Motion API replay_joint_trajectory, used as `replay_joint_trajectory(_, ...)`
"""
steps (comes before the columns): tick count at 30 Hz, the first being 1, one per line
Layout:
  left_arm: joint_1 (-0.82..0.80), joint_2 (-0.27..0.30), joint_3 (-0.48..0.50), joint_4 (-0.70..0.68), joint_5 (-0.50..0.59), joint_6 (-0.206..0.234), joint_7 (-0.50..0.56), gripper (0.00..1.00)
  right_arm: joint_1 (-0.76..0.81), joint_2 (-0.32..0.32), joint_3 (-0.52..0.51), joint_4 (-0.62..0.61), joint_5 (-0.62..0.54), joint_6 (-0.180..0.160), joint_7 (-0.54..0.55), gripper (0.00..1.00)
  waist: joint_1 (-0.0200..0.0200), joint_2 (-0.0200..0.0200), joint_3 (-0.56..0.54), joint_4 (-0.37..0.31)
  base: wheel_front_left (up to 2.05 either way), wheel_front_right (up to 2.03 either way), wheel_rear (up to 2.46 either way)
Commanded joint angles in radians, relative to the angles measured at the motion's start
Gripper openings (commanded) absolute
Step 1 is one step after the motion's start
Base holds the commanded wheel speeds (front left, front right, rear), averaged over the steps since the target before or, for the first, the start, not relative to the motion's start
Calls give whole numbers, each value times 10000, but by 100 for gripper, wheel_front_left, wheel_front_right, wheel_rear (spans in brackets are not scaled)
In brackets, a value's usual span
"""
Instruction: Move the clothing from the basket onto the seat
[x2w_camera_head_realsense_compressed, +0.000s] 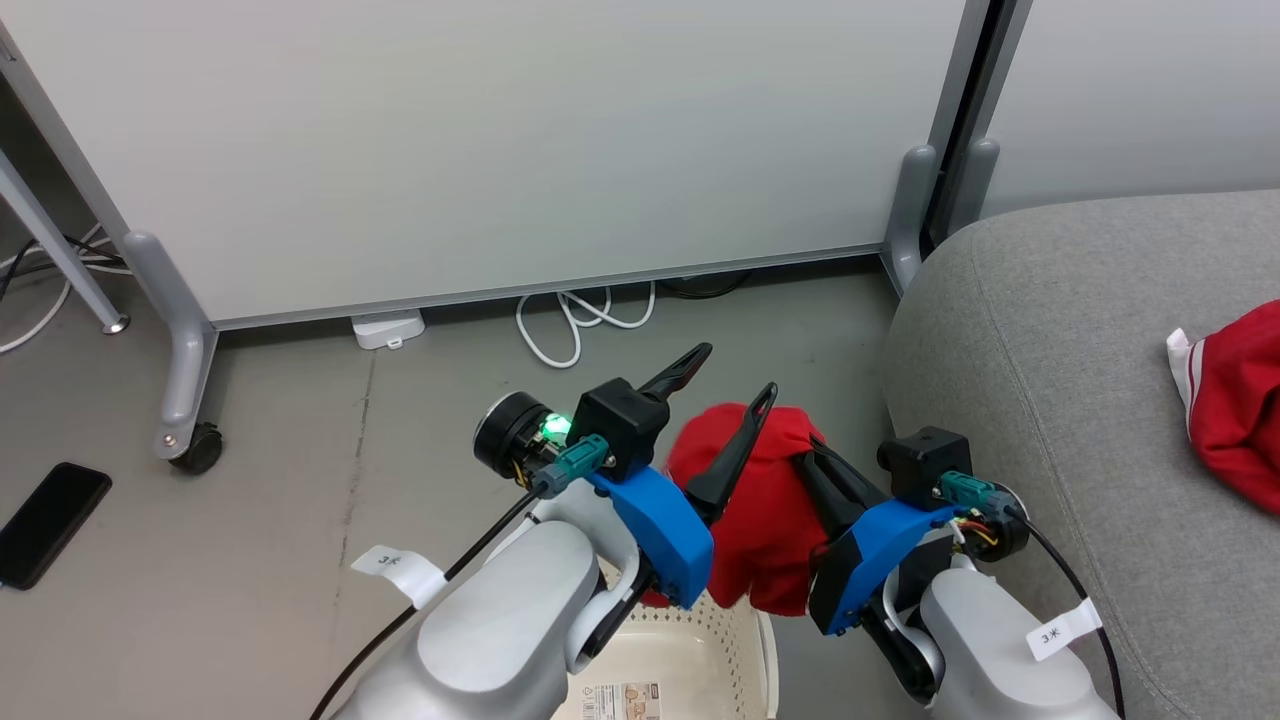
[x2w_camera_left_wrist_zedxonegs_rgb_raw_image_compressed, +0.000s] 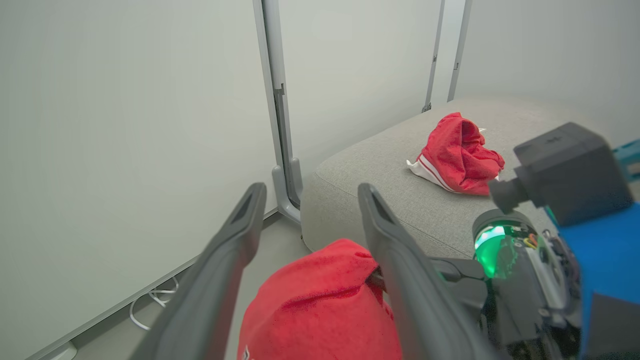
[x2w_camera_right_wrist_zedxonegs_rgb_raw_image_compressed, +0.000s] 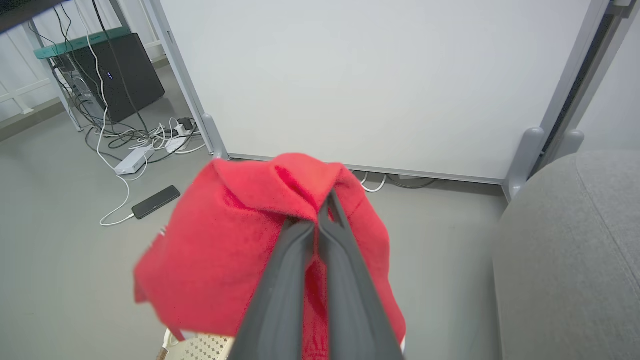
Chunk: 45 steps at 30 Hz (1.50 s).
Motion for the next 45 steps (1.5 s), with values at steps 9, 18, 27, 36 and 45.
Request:
replay_joint_trajectory(9, 515, 216, 186, -92, -146, 236, -419, 100, 80, -11, -410, -177, -89, 5, -47, 0, 0, 0, 33, 5, 0, 0, 0)
replay_joint_trajectory(18, 1560, 650, 839, -1038, 378, 372, -705, 100, 337, -11, -929, -593, -126, 5, -44, 0, 0, 0, 39, -67, 0, 0, 0)
replay_joint_trajectory(27, 3770, 1088, 2770, -2815, 1504, 366, -704, 100, 662, -11, -1241, -1228, -129, 5, -43, 0, 0, 0, 56, -329, 0, 0, 0)
replay_joint_trajectory(36, 5075, 1135, 4304, -3000, 2266, 284, -706, 100, 1094, -11, -1479, -1864, -61, 5, -43, 0, 0, 0, -4, -642, 0, 0, 0)
replay_joint_trajectory(45, 5802, 906, 5515, -3408, 2743, 184, -707, 100, 1440, -9, -1653, -2147, -149, 5, -43, 0, 0, 0, 21, -961, 0, 0, 0)
